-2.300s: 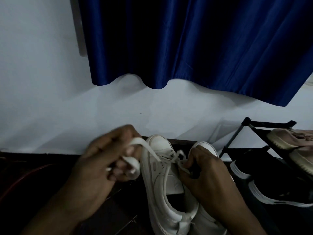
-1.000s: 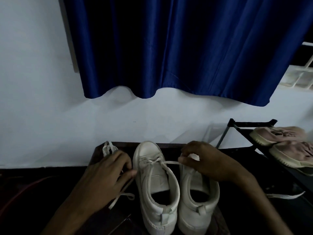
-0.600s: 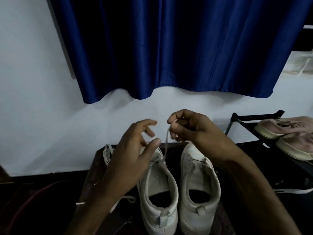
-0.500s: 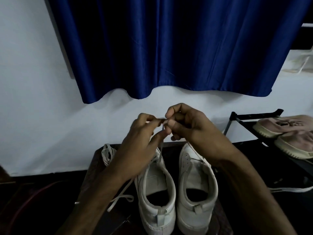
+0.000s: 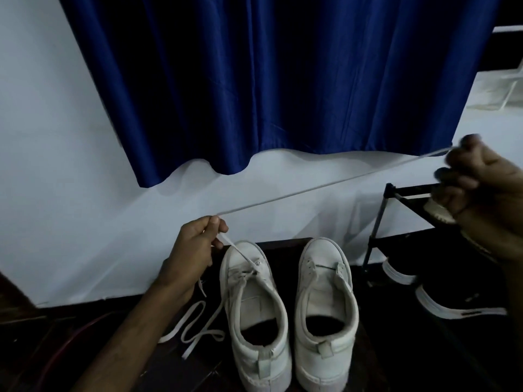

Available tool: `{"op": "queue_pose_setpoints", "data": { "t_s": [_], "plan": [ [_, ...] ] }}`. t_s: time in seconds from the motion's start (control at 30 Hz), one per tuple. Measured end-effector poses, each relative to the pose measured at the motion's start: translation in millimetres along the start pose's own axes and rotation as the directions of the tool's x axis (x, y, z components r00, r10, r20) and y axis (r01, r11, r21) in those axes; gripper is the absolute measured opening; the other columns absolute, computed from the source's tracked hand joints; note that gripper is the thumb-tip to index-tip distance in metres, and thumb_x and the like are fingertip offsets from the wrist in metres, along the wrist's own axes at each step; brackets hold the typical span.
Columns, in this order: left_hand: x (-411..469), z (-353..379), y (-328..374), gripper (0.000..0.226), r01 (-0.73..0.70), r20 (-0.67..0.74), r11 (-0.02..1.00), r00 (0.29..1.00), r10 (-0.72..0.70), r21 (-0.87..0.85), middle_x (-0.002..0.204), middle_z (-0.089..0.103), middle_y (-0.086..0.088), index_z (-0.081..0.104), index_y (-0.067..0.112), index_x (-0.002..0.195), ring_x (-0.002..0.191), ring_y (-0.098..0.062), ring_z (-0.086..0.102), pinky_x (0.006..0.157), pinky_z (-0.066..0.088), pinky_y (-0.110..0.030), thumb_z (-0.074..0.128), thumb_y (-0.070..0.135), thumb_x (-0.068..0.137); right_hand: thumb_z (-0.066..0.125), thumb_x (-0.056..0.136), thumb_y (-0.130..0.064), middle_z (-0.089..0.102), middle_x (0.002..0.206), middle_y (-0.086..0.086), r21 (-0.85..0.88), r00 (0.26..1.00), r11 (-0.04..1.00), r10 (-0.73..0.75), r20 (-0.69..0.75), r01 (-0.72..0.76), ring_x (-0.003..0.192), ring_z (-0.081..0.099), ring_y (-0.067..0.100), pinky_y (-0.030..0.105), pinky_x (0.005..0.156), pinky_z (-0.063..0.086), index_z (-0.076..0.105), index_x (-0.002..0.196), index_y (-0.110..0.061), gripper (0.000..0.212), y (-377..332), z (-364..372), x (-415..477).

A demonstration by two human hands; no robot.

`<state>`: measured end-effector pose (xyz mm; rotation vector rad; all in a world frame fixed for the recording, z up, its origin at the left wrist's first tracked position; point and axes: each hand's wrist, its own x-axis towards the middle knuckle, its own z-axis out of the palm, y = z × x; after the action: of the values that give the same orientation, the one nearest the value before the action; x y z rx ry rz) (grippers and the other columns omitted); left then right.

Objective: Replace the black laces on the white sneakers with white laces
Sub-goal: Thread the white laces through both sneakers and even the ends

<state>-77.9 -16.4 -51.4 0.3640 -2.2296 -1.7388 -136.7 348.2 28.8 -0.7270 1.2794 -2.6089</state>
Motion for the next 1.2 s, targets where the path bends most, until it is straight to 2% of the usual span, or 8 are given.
{"op": "queue_pose_setpoints", "data": {
  "t_s": [0.17,0.3,0.4,0.57,0.7,0.8,0.97,1.2],
  "plan": [
    [-4,14,13,0.033,-0.195,0.163,0.961,0.973,0.165,0.196,0.064,0.062,0.019,0.067,0.017,0.078,0.06,0.001,0.051,0.058,0.043,-0.017,0.046,0.023,0.103,0.048,0.093,-0.008,0.068,0.085,-0.011,-0.179,0.957,0.983,-0.097,-0.273,0.049,0.057,0.048,0.0,0.011,0.052,0.043,0.066,0.104,-0.023,0.027,16,16,9],
    [-13,25,26,0.022,-0.364,0.398,0.766,0.904,0.155,0.53,0.105,0.062,0.015,0.066,0.032,0.111,0.088,-0.001,0.06,0.086,0.05,-0.029,0.052,0.042,0.098,0.045,0.098,-0.006,0.074,0.108,0.003,-0.348,0.978,0.938,-0.07,-0.195,-0.002,0.084,0.069,0.012,0.02,0.066,0.054,0.057,0.105,-0.015,0.017,42,51,15],
    [-32,9,34,0.04,-0.269,0.236,0.704,0.961,0.146,0.657,0.108,0.059,0.017,0.052,0.037,0.126,0.094,-0.004,0.059,0.09,0.05,-0.035,0.05,0.058,0.092,0.048,0.098,-0.009,0.076,0.1,0.006,-0.437,0.978,0.899,-0.125,-0.167,0.04,0.089,0.071,0.017,0.022,0.071,0.056,0.058,0.096,-0.013,0.011,51,65,17],
    [-72,-10,30,0.06,-0.065,0.266,0.793,0.956,-0.125,0.606,0.087,0.065,0.017,0.06,0.038,0.099,0.077,0.005,0.062,0.079,0.052,-0.028,0.056,0.083,0.059,0.06,0.088,-0.036,0.066,0.083,-0.007,-0.464,0.937,0.885,-0.191,-0.292,0.036,0.075,0.056,0.005,0.025,0.069,0.051,0.059,0.075,-0.023,0.019,54,55,18],
    [-79,1,9,0.031,-0.051,0.202,0.846,0.977,-0.068,0.53,0.084,0.067,0.017,0.064,0.033,0.1,0.063,0.003,0.063,0.064,0.054,-0.026,0.076,0.049,0.077,0.054,0.097,-0.021,0.073,0.103,-0.001,-0.122,0.943,0.991,-0.088,-0.32,0.052,0.1,0.069,0.012,0.031,0.083,0.057,0.057,0.085,-0.02,0.013,54,54,23],
    [-79,-1,-3,0.005,0.027,0.073,0.943,0.996,-0.054,0.333,0.076,0.072,0.011,0.074,0.027,0.089,0.059,-0.004,0.066,0.06,0.058,-0.037,0.072,0.028,0.084,0.057,0.095,-0.021,0.07,0.078,-0.006,0.007,0.956,0.999,-0.047,-0.29,0.051,0.069,0.065,0.003,0.02,0.069,0.056,0.055,0.084,-0.018,0.011,59,70,28],
    [-82,-2,-8,0.026,0.172,0.025,0.985,0.985,-0.172,0.006,0.069,0.073,-0.01,0.077,0.017,0.074,0.05,-0.015,0.06,0.042,0.044,-0.024,0.061,0.004,0.09,0.068,0.079,-0.023,0.068,0.066,0.003,-0.528,0.991,0.84,0.089,-0.095,-0.126,0.055,0.053,0.011,0.021,0.057,0.053,0.062,0.08,-0.006,0.019,103,93,35],
    [-80,-1,-14,0.03,0.229,0.028,0.961,0.973,-0.227,-0.155,0.074,0.074,-0.011,0.077,0.016,0.073,0.063,-0.017,0.068,0.043,0.047,-0.024,0.058,0.001,0.09,0.076,0.083,-0.007,0.075,0.077,0.003,-0.838,0.925,0.54,0.353,0.139,-0.081,0.071,0.071,0.017,0.017,0.066,0.054,0.075,0.091,-0.011,0.01,164,102,30]
  ]
}}
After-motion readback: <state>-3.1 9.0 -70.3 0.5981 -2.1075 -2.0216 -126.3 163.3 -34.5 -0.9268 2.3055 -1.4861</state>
